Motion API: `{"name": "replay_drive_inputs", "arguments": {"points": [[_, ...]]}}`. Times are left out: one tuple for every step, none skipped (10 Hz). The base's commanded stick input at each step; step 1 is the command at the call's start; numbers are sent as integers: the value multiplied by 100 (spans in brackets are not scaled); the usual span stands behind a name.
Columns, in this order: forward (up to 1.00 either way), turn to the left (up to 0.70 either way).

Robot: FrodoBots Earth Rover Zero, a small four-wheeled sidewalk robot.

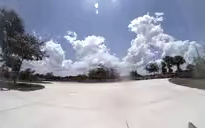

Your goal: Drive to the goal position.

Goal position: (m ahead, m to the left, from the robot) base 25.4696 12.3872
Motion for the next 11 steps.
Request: {"name": "replay_drive_inputs", "arguments": {"points": [[85,-1],[85,-1],[85,-1],[85,-1],[85,-1],[85,-1],[85,-1],[85,-1],[85,-1],[85,-1],[85,-1]]}}
